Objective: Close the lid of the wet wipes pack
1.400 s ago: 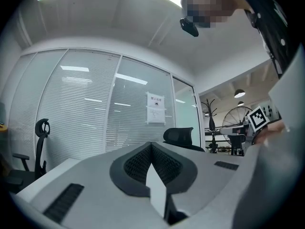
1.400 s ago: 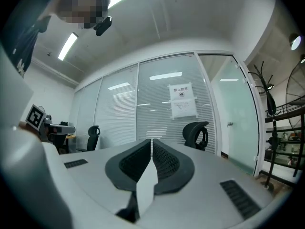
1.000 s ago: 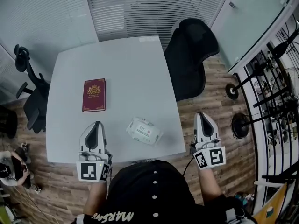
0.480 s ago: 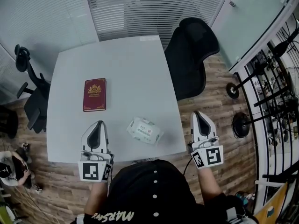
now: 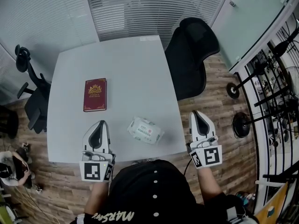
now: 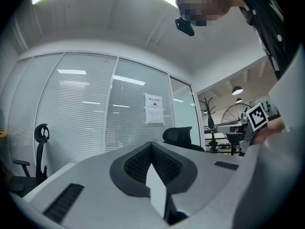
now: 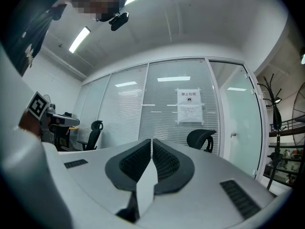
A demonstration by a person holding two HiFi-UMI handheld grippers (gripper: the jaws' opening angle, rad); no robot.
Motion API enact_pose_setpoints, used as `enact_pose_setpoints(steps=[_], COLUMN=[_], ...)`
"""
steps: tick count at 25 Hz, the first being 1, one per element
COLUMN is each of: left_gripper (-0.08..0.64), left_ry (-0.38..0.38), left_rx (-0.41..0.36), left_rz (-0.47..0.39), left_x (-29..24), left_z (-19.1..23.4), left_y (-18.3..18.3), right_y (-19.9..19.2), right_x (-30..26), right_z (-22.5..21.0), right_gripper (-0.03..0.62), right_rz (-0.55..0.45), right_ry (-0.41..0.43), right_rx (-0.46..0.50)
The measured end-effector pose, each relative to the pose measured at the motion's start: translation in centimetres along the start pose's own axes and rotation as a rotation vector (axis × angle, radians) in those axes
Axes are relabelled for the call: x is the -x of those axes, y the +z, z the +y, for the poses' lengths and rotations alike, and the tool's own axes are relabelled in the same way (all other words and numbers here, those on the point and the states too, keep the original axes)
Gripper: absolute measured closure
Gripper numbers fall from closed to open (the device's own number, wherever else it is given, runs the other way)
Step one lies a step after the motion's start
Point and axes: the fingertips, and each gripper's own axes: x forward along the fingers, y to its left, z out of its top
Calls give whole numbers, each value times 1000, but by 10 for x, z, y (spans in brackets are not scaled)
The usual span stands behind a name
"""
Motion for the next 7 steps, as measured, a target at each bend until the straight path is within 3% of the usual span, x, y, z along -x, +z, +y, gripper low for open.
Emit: enact_pose_setpoints(steps=[4,7], left_gripper=[552,552], left_ry=[4,2], left_rx=[30,11], left_rz=[19,3], left_x=[1,0], left_z=[-1,0], left_y=[-1,1], right_y=[2,2], right_x=[-1,-2], right_z=[1,1], right_gripper=[554,555], right_rz=[0,1], right_ry=[2,4], right_rx=[1,-2])
